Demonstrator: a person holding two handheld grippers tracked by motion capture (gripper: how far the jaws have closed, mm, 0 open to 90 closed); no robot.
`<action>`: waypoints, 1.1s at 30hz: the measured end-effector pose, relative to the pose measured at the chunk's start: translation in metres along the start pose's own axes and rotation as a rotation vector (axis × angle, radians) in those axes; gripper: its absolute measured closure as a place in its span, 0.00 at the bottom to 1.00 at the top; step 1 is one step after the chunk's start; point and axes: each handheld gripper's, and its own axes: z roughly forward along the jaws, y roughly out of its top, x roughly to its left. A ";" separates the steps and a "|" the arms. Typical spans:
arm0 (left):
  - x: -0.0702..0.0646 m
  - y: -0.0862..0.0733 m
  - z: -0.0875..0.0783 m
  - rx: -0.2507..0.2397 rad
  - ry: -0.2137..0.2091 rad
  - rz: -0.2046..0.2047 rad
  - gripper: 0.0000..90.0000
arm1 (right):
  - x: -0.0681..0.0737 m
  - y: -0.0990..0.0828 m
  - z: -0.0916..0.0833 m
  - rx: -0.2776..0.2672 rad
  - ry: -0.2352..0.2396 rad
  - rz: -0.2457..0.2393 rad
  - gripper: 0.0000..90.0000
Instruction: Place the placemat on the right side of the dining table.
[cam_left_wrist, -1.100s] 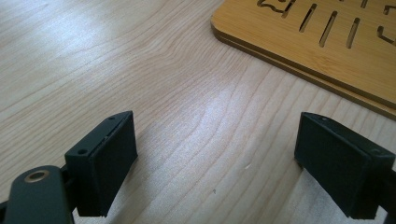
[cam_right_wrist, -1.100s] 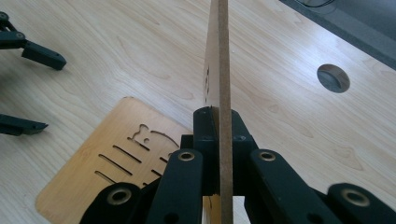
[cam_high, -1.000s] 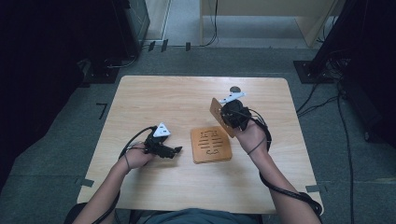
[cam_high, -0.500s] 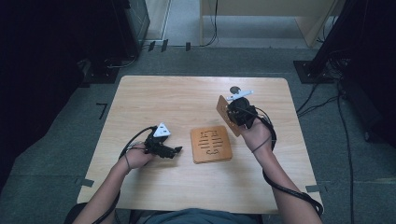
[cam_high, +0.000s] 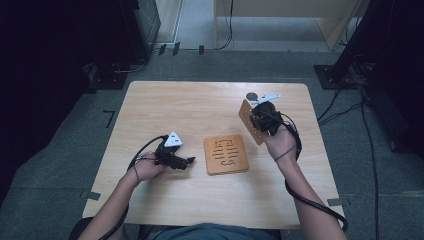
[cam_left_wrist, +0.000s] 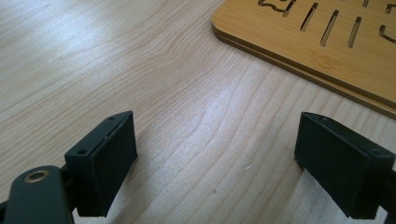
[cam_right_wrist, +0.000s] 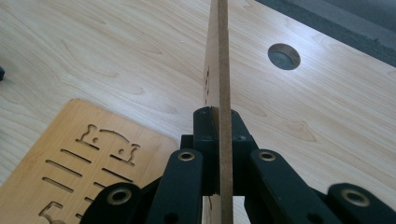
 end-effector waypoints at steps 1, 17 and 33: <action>0.000 0.000 0.000 0.000 0.000 0.000 0.13 | -0.001 0.000 -0.001 -0.006 -0.003 0.003 0.97; 0.000 0.000 0.000 -0.001 -0.002 -0.002 0.13 | -0.023 -0.005 -0.002 0.001 -0.048 0.071 0.97; 0.000 0.000 0.000 -0.002 -0.003 -0.003 0.13 | -0.043 -0.011 -0.003 -0.016 -0.069 0.127 0.97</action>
